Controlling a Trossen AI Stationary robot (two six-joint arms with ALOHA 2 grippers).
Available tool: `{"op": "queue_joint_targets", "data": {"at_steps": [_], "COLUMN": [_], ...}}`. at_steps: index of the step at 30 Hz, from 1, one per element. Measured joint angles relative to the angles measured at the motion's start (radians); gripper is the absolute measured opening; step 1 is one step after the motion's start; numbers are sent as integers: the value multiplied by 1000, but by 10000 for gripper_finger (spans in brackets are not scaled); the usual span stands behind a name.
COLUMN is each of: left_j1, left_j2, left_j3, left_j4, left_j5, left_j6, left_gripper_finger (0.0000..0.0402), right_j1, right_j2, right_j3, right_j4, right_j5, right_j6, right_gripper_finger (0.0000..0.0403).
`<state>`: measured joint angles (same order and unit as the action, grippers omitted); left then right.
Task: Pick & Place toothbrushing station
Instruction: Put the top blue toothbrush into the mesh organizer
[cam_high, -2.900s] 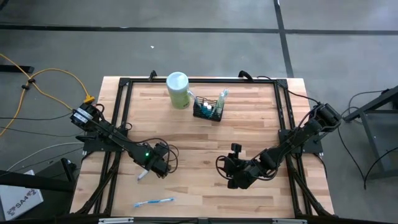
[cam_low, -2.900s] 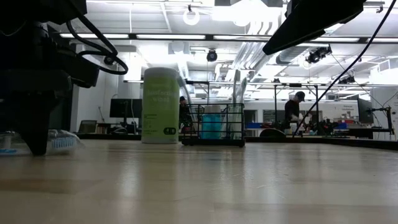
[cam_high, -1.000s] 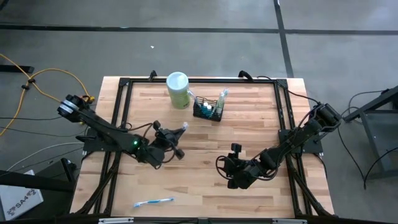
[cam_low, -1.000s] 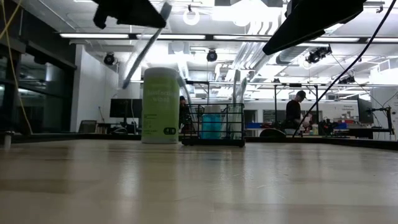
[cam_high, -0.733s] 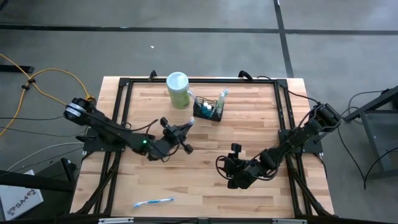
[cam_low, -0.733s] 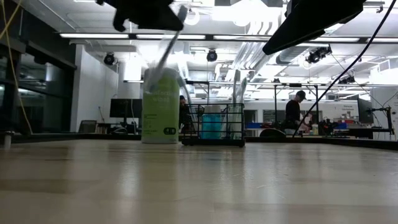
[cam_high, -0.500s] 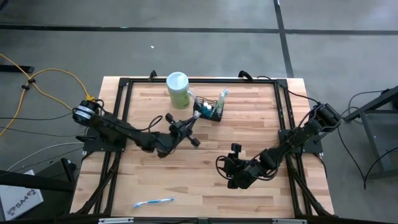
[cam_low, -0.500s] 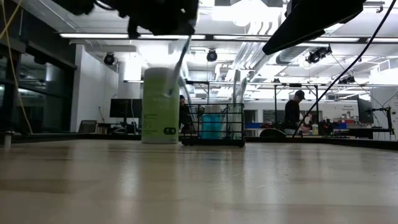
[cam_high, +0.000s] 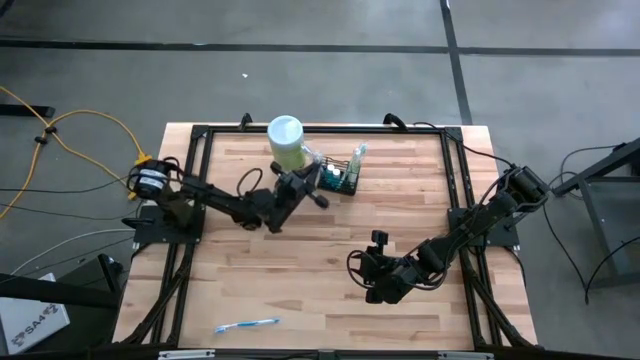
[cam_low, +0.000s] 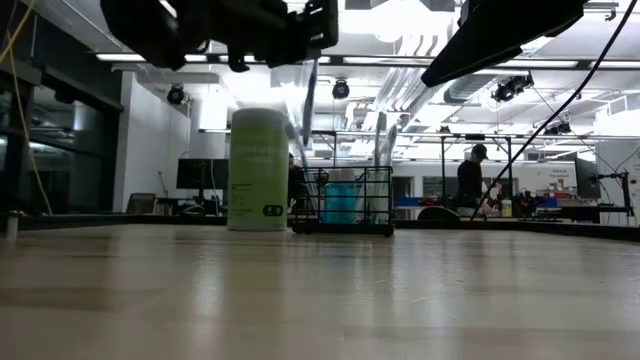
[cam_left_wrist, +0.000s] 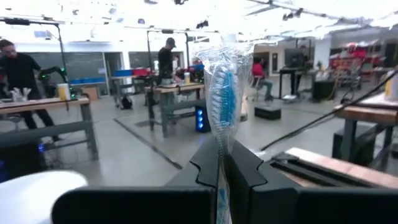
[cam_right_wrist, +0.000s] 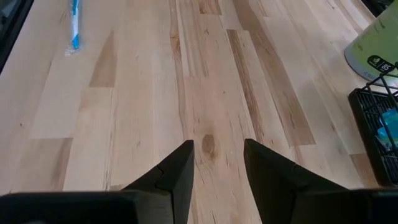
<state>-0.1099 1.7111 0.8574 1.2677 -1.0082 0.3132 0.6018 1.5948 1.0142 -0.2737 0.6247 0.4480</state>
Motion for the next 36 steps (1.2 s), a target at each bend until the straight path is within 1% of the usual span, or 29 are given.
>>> {"op": "queue_joint_targets", "data": {"at_steps": [2, 7, 14, 16, 18, 20, 22, 27, 32, 36], "left_j1": [28, 73, 84, 84, 85, 96, 115, 156, 174, 174], "left_j2": [0, 0, 0, 0, 0, 0, 2, 63, 140, 154], "left_j3": [0, 8, 89, 116, 130, 134, 134, 135, 135, 136], "left_j4": [-2, -3, -4, -12, -18, -22, -48, -47, 58, 87], "left_j5": [33, 43, 71, 66, 54, 36, 24, 13, 11, 9], "left_j6": [-29, -56, 38, 77, 86, 78, 38, -55, -47, -30], "left_gripper_finger": [1, 1, 1, 1, 1, 1, 1, 1, 1, 1], "right_j1": [0, 0, -2, -7, -12, -17, -21, -25, -20, -19], "right_j2": [0, 0, 35, 56, 70, 83, 84, 78, 75, 75], "right_j3": [0, 0, 0, 0, -1, 0, -1, 0, 0, 0], "right_j4": [0, 0, 4, 2, -3, 2, -5, 7, 10, 11], "right_j5": [0, 0, -3, -6, -6, -6, -12, -25, -28, -28], "right_j6": [0, 2, 3, 1, 1, 1, 1, 2, 1, 1], "right_gripper_finger": [133, 133, 133, 133, 133, 133, 133, 133, 133, 133]}}
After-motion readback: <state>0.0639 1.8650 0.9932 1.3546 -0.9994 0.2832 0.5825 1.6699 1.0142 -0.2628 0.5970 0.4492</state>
